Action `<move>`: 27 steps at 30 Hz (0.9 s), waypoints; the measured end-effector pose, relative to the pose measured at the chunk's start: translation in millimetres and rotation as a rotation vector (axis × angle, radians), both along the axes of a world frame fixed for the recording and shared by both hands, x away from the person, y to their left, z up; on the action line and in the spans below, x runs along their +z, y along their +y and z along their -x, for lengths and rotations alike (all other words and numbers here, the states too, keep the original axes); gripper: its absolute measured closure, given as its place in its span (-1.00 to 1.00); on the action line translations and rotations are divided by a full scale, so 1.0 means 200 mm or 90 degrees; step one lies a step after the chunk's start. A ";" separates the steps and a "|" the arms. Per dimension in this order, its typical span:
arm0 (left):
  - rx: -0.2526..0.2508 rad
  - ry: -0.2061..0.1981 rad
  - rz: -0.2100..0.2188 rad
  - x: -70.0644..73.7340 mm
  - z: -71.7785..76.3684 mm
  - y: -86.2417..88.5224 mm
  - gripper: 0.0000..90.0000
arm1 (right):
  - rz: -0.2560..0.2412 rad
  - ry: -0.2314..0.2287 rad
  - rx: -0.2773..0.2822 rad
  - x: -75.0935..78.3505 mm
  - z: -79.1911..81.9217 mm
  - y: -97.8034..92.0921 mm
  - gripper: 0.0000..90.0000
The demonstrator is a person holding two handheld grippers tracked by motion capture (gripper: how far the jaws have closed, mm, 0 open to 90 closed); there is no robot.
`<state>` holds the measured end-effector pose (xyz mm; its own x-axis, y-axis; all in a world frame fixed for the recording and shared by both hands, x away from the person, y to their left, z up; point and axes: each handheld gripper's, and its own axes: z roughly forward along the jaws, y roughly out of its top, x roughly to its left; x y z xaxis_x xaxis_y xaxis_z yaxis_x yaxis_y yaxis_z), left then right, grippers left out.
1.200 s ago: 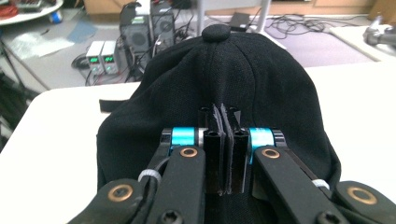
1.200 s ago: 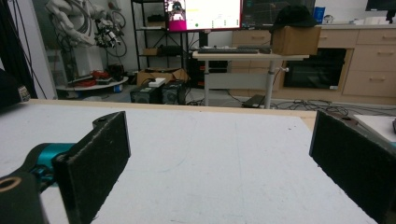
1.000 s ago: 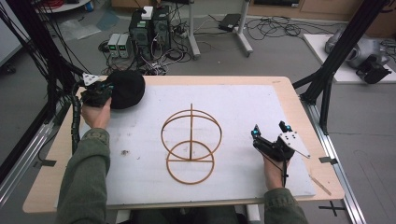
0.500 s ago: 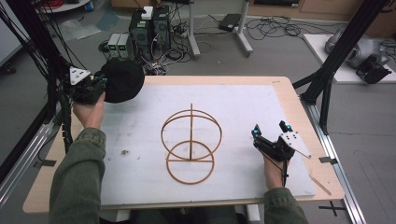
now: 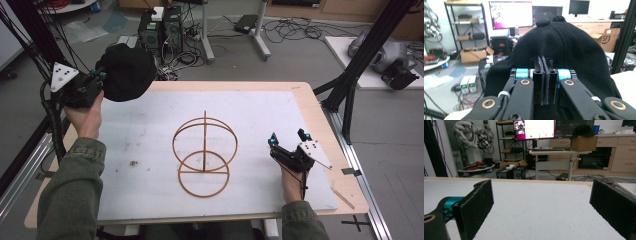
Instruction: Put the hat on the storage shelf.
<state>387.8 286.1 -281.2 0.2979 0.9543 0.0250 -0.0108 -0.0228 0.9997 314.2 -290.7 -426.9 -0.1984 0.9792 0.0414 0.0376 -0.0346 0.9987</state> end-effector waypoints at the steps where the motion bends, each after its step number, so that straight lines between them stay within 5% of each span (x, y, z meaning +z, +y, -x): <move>1: -0.004 -0.005 -0.001 0.01 0.01 0.00 0.96 | 0.000 -0.001 0.000 0.00 0.00 0.00 -0.90; 7: -0.039 -0.049 0.008 0.10 0.08 -0.05 0.96 | 0.002 0.000 0.002 0.00 0.00 0.01 -0.90; 27: -0.193 -0.099 0.048 0.21 0.20 -0.24 0.95 | 0.000 -0.003 0.003 0.00 0.00 0.01 -0.90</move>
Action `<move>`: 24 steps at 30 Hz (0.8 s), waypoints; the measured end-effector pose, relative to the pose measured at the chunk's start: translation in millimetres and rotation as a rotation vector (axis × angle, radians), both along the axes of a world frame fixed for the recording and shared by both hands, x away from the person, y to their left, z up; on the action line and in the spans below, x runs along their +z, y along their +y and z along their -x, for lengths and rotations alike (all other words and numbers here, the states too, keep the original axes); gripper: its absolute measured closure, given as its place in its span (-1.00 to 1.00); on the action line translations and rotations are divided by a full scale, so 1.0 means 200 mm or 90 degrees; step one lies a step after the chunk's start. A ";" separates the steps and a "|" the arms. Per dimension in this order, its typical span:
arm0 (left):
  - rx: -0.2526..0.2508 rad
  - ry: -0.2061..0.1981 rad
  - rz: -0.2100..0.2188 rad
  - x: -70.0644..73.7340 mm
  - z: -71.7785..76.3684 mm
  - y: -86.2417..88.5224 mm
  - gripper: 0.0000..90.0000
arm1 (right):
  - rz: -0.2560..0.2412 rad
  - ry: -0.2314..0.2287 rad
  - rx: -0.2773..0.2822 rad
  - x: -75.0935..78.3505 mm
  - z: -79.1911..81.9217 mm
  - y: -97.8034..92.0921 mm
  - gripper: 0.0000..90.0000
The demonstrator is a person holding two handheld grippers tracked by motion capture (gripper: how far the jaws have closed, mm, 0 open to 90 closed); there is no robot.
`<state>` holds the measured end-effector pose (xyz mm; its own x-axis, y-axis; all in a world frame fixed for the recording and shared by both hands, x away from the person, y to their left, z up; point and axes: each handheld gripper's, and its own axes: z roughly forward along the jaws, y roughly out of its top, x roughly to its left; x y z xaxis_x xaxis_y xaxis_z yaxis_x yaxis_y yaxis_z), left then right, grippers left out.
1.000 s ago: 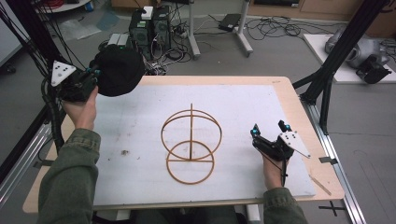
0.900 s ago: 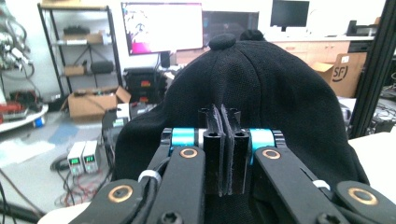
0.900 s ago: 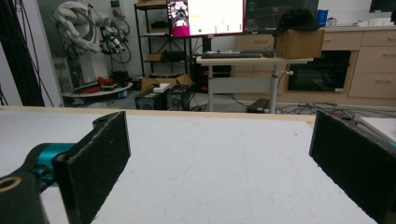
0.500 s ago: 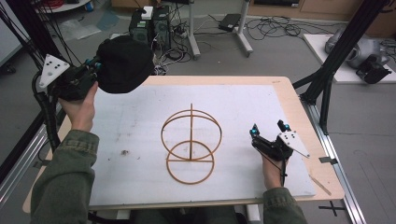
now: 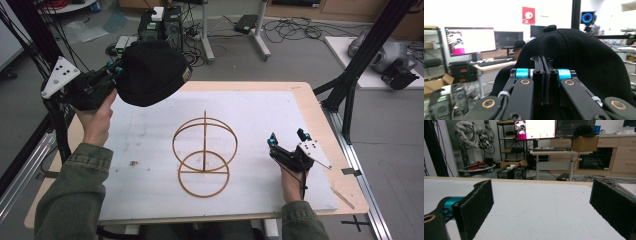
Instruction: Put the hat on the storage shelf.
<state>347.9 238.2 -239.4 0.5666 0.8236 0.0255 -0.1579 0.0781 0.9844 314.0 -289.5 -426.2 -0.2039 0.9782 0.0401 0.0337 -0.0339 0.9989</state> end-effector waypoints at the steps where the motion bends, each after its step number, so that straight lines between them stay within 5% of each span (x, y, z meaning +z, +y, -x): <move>1: -0.006 -0.003 0.000 0.00 0.01 -0.01 0.95 | 0.001 0.000 0.000 0.00 0.00 0.00 -0.90; 7: -0.052 -0.007 -0.002 0.00 0.04 -0.07 0.95 | 0.000 0.000 -0.001 0.00 0.00 0.00 -0.90; 24: -0.184 -0.027 0.068 -0.09 0.13 -0.26 0.95 | 0.000 -0.001 0.000 0.00 0.00 0.00 -0.90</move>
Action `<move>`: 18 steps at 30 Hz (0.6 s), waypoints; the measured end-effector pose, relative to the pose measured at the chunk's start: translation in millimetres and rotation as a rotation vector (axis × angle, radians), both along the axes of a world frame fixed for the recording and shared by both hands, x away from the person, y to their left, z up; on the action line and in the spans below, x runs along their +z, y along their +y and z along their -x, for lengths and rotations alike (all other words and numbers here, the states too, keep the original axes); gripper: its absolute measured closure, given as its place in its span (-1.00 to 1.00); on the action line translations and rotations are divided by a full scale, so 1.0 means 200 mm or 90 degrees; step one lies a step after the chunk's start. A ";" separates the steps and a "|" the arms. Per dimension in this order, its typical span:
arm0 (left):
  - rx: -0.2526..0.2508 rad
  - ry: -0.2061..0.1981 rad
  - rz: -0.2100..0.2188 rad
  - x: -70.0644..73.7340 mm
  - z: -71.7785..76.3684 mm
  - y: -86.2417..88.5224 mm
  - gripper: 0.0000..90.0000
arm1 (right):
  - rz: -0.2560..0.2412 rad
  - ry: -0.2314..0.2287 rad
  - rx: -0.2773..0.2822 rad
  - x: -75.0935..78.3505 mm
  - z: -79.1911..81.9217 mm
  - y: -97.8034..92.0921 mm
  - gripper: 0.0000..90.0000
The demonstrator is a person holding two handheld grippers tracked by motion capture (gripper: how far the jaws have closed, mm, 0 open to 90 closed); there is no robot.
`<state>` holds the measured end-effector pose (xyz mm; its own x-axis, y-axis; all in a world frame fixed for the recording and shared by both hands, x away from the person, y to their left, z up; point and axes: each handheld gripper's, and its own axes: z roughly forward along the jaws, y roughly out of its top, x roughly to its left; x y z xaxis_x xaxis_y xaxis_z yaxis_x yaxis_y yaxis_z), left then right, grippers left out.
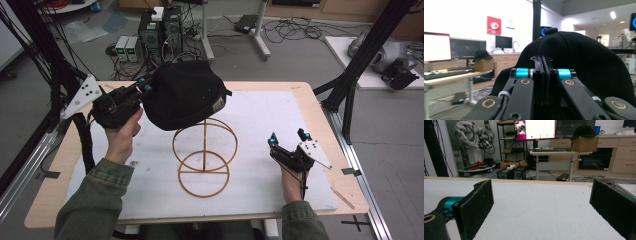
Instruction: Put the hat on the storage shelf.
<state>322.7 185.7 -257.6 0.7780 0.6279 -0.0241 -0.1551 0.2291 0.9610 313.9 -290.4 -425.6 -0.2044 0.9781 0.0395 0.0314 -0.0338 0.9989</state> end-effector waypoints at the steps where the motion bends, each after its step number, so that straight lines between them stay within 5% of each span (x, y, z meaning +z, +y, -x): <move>1: -0.009 0.001 0.006 -0.01 0.00 -0.01 0.95 | 0.001 0.000 0.000 0.00 0.00 0.00 -0.90; 9: -0.049 0.021 0.038 -0.07 0.02 -0.07 0.95 | -0.005 -0.003 0.000 0.00 0.00 0.00 -0.90; 18: -0.095 0.029 0.035 -0.14 0.04 -0.16 0.95 | -0.001 -0.003 0.001 0.00 0.00 -0.01 -0.90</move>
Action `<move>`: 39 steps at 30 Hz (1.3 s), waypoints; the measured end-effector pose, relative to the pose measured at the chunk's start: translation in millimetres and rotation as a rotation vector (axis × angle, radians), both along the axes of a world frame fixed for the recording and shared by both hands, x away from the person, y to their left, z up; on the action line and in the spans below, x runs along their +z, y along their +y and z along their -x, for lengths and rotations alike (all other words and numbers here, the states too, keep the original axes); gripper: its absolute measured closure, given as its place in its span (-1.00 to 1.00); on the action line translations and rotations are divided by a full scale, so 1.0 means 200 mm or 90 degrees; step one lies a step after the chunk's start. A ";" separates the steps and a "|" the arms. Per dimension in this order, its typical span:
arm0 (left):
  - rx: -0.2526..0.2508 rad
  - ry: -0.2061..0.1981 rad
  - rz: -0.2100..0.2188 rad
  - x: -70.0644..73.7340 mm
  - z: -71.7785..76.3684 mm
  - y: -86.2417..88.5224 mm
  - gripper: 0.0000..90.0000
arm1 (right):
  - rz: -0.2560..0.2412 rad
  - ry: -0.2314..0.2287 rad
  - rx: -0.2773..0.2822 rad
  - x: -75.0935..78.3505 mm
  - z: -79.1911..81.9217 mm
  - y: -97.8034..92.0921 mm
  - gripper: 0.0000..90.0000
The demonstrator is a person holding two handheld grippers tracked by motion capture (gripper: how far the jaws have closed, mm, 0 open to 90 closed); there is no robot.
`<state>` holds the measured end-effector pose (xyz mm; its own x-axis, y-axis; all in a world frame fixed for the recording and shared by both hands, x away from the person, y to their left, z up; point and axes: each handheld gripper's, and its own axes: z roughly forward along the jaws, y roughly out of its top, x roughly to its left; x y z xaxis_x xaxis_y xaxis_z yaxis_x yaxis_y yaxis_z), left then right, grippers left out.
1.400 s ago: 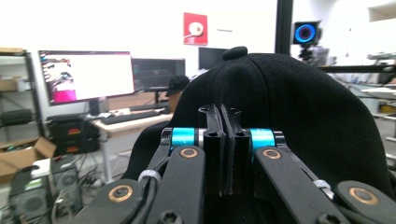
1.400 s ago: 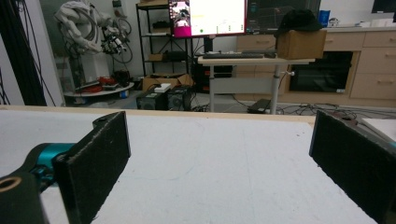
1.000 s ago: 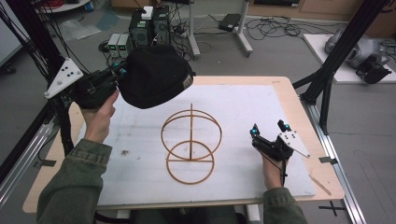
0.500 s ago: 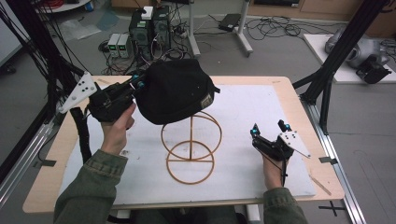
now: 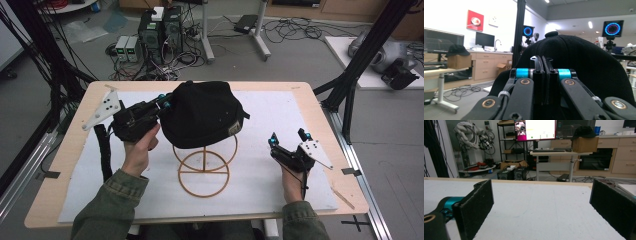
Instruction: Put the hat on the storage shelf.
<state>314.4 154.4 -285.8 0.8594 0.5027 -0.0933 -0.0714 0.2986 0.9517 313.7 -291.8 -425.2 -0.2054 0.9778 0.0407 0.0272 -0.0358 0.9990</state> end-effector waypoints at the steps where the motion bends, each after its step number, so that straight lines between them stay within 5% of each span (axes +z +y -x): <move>1: -0.004 0.000 -0.003 0.00 0.00 0.00 0.95 | 0.001 -0.001 0.000 0.00 0.00 0.00 -0.90; 17: -0.047 0.014 -0.079 -0.11 0.09 -0.06 0.95 | -0.002 -0.001 0.001 0.00 0.00 0.00 -0.90; 33: -0.064 0.015 -0.067 -0.17 0.12 -0.04 0.93 | -0.004 0.002 -0.001 0.00 0.00 0.00 -0.90; 39: -0.074 0.033 -0.062 -0.17 0.11 -0.04 0.78 | -0.002 0.002 -0.001 0.00 0.00 0.00 -0.90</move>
<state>293.1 146.0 -320.4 0.9079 0.4084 -0.0943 0.0083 0.2074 0.9782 313.1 -292.4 -425.2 -0.2039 0.9780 0.0443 0.0295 -0.0391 0.9988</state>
